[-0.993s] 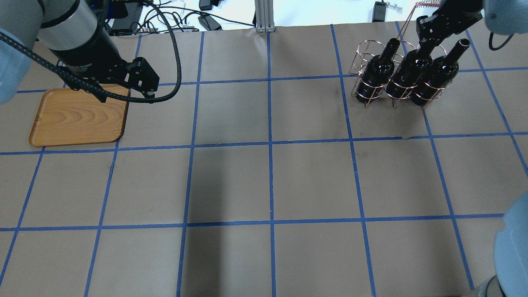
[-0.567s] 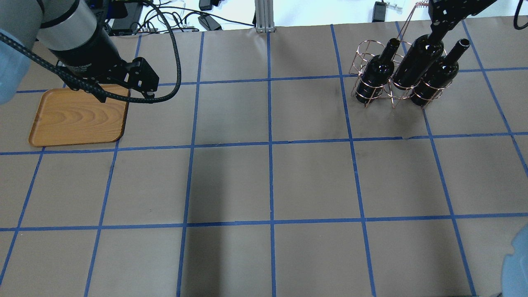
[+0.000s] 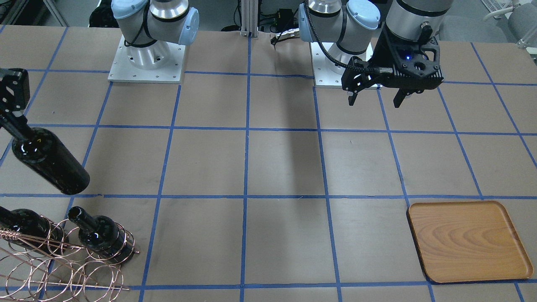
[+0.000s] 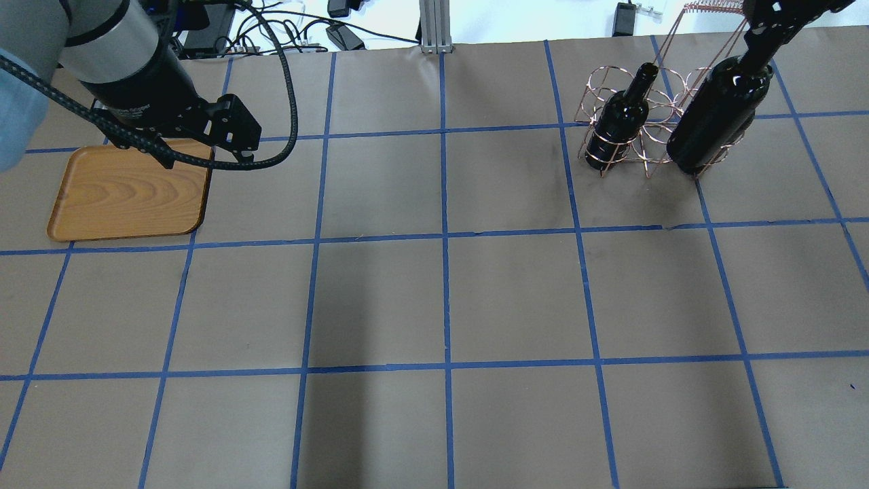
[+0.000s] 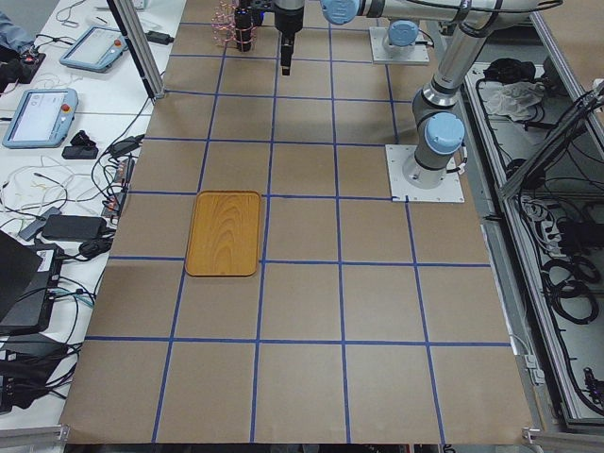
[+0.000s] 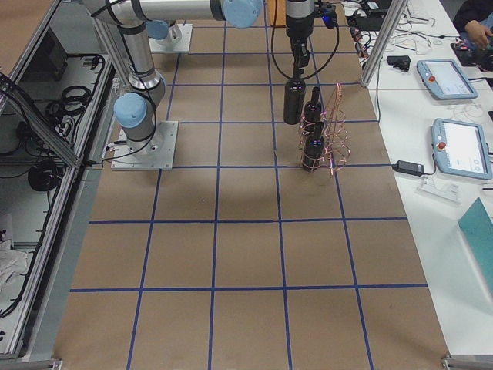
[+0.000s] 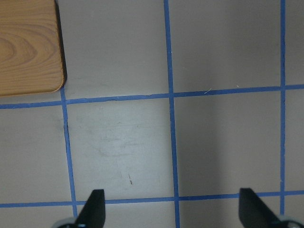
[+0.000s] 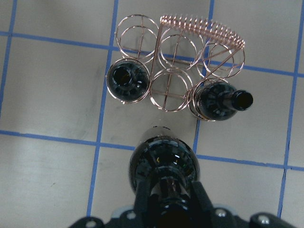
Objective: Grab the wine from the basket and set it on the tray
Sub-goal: 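Lift the dark bottle out of the rack with the right gripper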
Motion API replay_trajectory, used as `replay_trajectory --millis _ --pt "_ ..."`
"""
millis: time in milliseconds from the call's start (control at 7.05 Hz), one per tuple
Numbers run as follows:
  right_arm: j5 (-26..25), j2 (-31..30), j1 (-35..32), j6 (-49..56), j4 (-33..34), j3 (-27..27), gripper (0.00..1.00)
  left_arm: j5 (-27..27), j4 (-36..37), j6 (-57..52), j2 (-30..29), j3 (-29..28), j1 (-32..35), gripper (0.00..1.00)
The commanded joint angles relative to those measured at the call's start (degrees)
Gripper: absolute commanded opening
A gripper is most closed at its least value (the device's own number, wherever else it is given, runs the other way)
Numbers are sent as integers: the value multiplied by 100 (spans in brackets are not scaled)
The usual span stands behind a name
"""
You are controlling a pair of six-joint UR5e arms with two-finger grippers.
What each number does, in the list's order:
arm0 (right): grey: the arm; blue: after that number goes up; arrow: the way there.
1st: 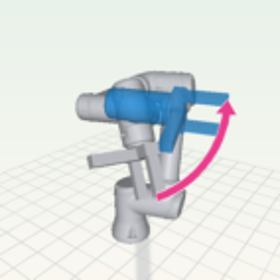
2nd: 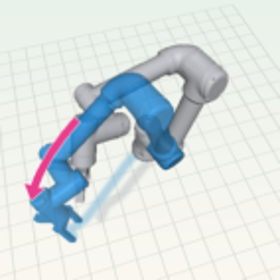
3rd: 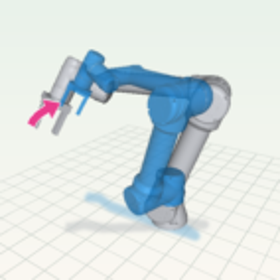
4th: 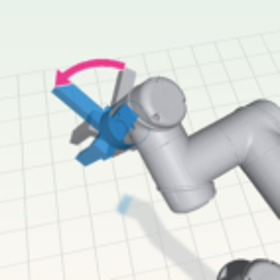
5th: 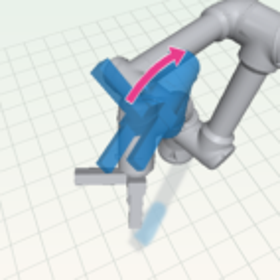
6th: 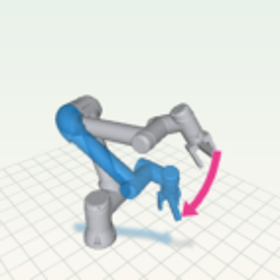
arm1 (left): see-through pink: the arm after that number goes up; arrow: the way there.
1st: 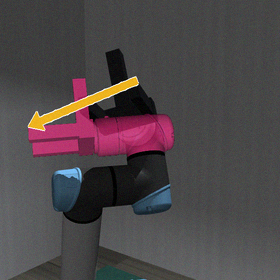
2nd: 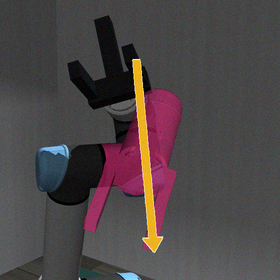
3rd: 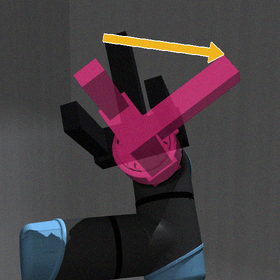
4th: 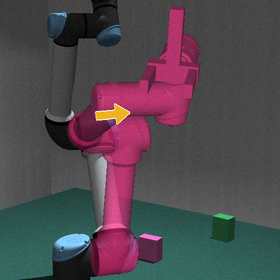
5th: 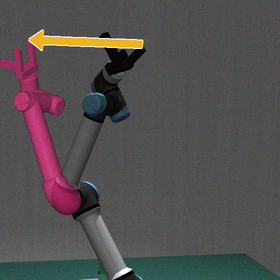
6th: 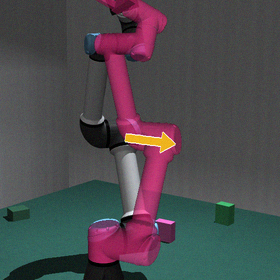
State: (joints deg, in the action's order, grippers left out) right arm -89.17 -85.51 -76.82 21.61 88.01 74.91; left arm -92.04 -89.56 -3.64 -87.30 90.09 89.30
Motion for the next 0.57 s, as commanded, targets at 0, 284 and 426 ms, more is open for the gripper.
replay_trajectory --millis 0,284,426 --pt "-4 -229 -384 -661 -390 6 0 -15 0 -14 20 0 0 100" --pt "22 -134 -1366 -2135 -372 50 0 -15 0 -31 21 0 0 100" --pt "57 -37 -1823 -2717 -311 67 0 -24 0 -110 29 0 -9 100"
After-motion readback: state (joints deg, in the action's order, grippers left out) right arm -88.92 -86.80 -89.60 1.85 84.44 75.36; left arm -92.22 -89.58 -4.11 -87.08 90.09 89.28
